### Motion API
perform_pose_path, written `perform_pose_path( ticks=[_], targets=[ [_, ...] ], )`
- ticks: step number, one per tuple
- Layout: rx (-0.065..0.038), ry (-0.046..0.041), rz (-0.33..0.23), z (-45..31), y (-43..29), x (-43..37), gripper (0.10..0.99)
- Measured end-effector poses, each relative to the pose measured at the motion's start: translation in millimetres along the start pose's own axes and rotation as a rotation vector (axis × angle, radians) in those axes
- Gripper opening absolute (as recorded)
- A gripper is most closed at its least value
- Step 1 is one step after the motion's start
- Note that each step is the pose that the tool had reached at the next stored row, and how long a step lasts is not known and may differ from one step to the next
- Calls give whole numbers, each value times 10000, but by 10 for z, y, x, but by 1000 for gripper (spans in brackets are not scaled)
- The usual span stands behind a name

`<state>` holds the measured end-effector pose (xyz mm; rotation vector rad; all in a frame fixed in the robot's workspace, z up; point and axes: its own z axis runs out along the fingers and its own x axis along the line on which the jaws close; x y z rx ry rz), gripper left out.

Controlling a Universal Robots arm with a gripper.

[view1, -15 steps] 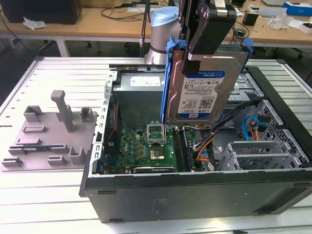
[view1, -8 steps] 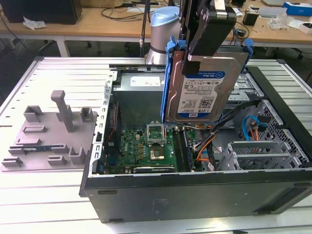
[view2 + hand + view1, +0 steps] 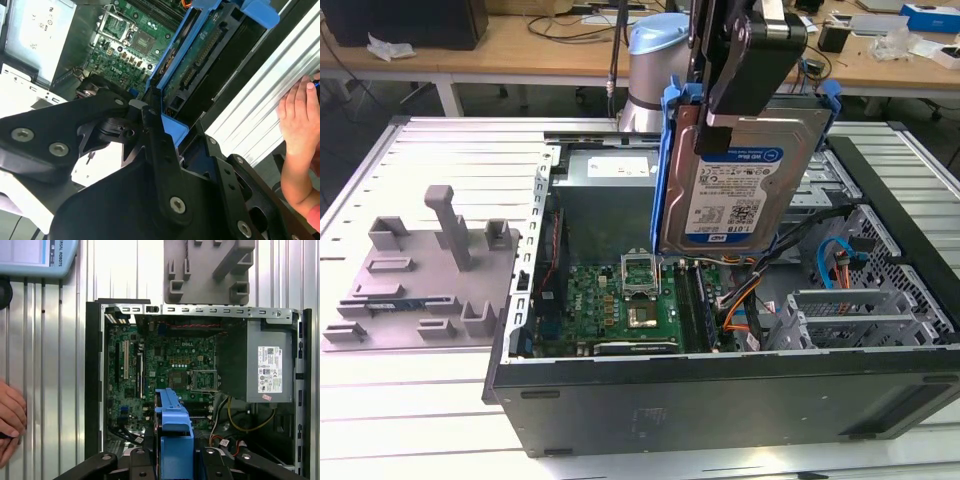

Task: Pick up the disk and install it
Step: 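Insert the disk into the insertion slot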

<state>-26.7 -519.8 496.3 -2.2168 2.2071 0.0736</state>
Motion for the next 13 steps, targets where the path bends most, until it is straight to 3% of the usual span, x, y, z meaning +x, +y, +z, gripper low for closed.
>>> perform_pose_path(
  ticks=[13],
  targets=[
    [119, -5, 241, 22, -129, 13, 369]
  ],
)
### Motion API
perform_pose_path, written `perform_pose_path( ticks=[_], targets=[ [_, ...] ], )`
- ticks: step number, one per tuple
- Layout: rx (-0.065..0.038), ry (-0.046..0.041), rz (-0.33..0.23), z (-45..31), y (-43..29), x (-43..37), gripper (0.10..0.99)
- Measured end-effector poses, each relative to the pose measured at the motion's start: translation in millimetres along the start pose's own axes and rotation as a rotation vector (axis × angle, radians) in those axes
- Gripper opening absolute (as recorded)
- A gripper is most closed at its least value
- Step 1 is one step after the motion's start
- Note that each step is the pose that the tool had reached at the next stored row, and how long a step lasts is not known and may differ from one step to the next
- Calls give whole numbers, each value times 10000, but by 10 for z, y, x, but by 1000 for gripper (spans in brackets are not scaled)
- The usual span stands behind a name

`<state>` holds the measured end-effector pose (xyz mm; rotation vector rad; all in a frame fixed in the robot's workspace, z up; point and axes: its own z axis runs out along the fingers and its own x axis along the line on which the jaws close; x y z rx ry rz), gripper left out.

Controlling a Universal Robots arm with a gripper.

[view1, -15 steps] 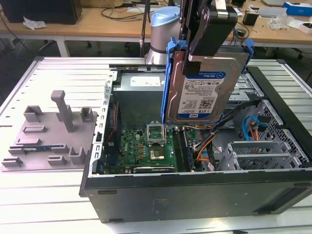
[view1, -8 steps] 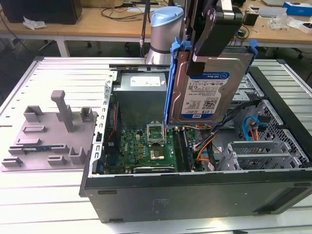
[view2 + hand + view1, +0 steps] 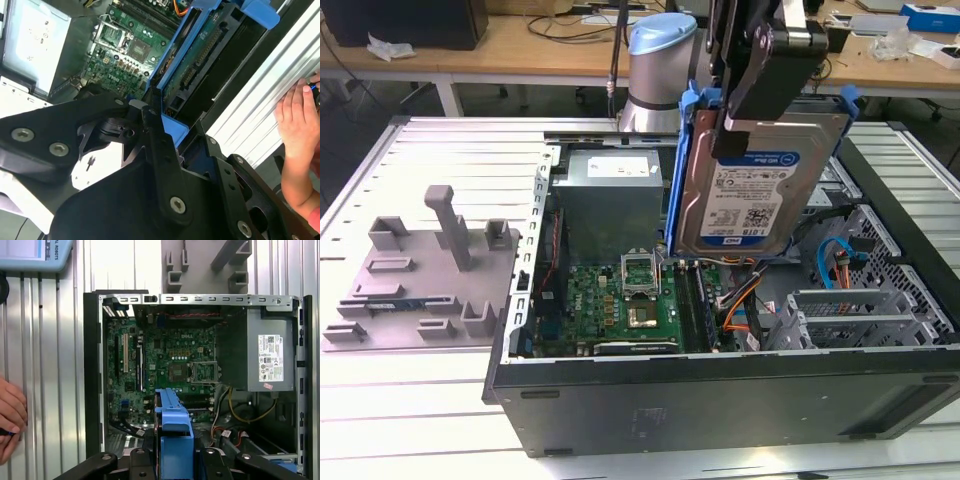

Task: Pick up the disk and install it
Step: 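Insert the disk into the insertion slot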

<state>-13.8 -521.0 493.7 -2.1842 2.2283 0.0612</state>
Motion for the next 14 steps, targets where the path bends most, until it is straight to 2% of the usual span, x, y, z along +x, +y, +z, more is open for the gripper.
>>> perform_pose_path(
  ticks=[1, 5, 12, 13, 14],
  targets=[
    [1, -1, 6, 0, -56, 3, 369],
    [0, 2, 8, -3, -188, 28, 369],
    [-5, 3, 8, -8, -343, 106, 369],
    [-5, 2, 8, -10, -417, 143, 369],
    [-5, 3, 8, -11, -459, 162, 369]
  ],
)
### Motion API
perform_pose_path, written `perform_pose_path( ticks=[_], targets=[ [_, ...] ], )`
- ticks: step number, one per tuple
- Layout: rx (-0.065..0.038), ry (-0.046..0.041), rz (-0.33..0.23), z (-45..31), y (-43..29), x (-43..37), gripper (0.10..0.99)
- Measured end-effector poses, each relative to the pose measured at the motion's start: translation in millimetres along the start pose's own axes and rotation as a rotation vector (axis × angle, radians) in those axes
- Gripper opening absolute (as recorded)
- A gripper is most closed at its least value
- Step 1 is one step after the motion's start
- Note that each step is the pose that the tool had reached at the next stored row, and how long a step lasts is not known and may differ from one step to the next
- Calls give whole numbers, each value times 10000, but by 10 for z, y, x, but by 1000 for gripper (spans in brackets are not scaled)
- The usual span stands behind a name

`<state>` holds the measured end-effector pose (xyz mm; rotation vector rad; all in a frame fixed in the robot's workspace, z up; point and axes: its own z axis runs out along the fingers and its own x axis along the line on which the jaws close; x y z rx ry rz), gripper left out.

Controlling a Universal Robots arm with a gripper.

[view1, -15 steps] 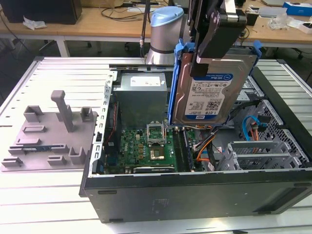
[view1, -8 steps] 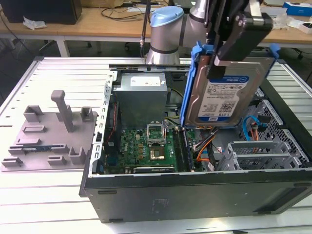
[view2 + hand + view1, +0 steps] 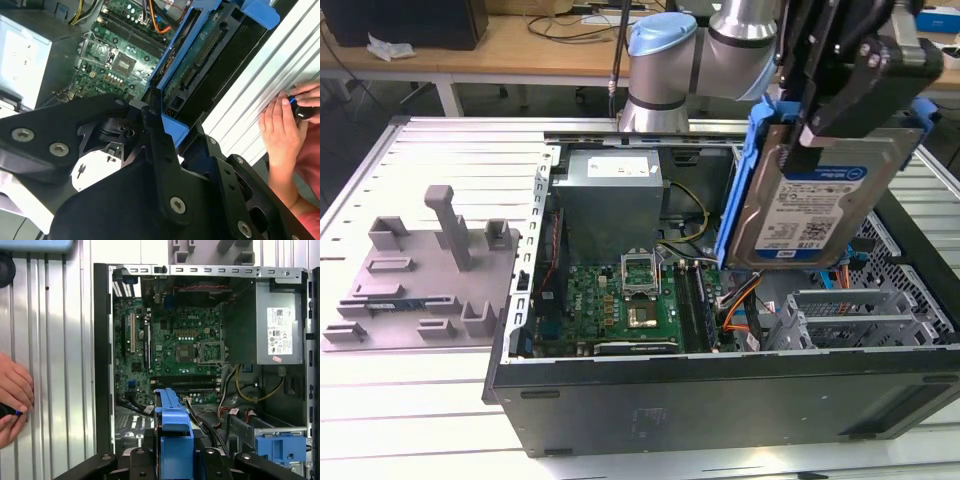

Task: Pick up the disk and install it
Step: 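Insert the disk into the insertion slot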

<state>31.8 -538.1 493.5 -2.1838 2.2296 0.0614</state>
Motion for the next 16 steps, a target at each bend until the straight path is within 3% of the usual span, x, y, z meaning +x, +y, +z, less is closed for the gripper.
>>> perform_pose_path(
  ticks=[3, 7, 16],
  targets=[
    [0, 0, -1, 1, -71, 28, 369],
    [0, 0, 1, 7, -238, 63, 369],
    [0, 0, 5, 20, -488, 96, 369]
  ],
)
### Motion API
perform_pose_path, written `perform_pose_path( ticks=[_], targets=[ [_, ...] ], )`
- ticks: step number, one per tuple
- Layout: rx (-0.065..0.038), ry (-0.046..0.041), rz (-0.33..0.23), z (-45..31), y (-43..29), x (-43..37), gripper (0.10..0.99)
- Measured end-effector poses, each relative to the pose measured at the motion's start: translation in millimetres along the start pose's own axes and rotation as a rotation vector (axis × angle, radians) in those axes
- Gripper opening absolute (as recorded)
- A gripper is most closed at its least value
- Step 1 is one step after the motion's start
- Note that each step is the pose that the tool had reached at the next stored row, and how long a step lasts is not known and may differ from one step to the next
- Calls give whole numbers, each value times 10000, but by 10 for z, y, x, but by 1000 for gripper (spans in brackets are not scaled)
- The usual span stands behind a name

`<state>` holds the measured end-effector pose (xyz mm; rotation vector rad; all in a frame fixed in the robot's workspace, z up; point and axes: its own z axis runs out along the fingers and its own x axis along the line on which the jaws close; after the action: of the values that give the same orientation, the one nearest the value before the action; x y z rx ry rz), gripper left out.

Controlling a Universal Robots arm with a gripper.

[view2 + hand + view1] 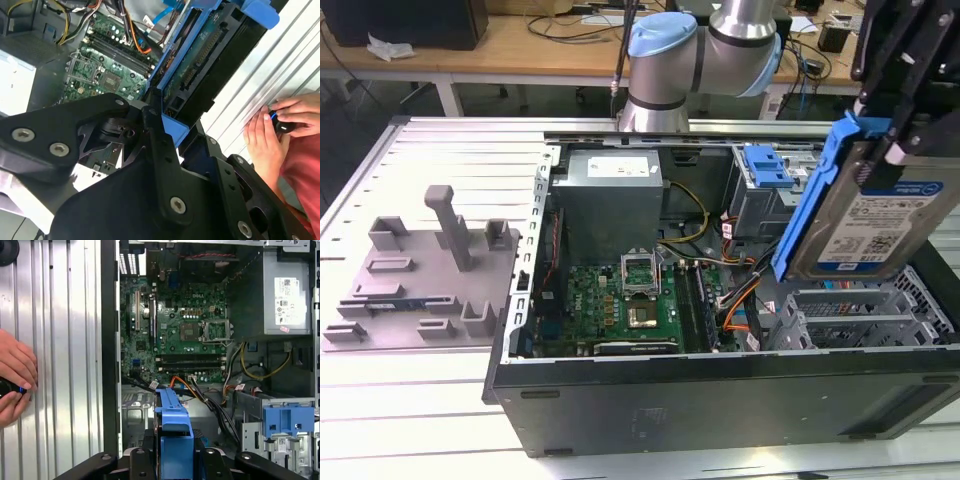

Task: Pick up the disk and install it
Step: 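Insert the disk into the insertion slot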

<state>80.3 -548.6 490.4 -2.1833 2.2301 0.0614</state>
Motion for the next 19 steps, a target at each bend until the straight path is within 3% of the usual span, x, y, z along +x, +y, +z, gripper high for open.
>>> perform_pose_path(
  ticks=[6, 10, 19],
  targets=[
    [0, -1, 2, 16, -183, 16, 369],
    [-1, 6, 3, 39, -263, 17, 369],
    [0, 6, 5, 55, -278, 17, 369]
  ],
)
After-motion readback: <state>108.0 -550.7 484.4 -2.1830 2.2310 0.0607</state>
